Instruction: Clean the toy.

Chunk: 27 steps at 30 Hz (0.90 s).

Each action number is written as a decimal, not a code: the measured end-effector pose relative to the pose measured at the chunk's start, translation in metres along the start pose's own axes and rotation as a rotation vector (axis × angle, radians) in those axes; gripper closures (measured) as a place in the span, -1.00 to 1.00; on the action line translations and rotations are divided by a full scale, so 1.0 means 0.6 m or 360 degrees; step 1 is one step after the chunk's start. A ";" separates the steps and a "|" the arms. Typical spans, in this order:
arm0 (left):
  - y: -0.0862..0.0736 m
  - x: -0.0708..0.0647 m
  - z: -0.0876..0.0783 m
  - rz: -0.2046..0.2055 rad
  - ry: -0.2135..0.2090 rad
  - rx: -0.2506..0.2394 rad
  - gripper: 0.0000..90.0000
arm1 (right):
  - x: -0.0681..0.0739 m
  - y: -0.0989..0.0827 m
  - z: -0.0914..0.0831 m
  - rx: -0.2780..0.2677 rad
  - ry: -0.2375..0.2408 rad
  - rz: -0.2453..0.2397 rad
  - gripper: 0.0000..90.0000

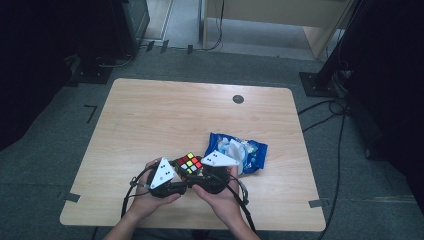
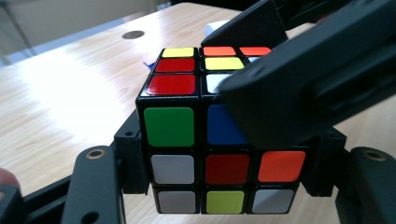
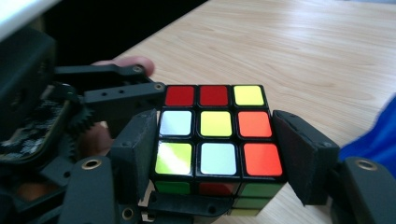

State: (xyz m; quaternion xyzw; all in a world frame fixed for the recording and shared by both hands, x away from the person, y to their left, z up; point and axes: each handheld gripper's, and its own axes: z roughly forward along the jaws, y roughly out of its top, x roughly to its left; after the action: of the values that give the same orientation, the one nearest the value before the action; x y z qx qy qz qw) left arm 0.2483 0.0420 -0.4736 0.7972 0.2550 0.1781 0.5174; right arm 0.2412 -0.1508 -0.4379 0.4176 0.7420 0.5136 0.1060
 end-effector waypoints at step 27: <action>0.004 0.045 -0.021 -0.0342 0.0033 -0.0083 -0.24 | 0.004 -0.059 0.058 -0.0102 0.0022 -0.0127 -0.26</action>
State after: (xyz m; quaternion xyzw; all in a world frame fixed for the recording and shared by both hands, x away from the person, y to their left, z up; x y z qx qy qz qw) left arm 0.2637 0.0661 -0.4658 0.7496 0.3397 0.1364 0.5514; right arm 0.2416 -0.1300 -0.4829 0.3807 0.7418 0.5354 0.1347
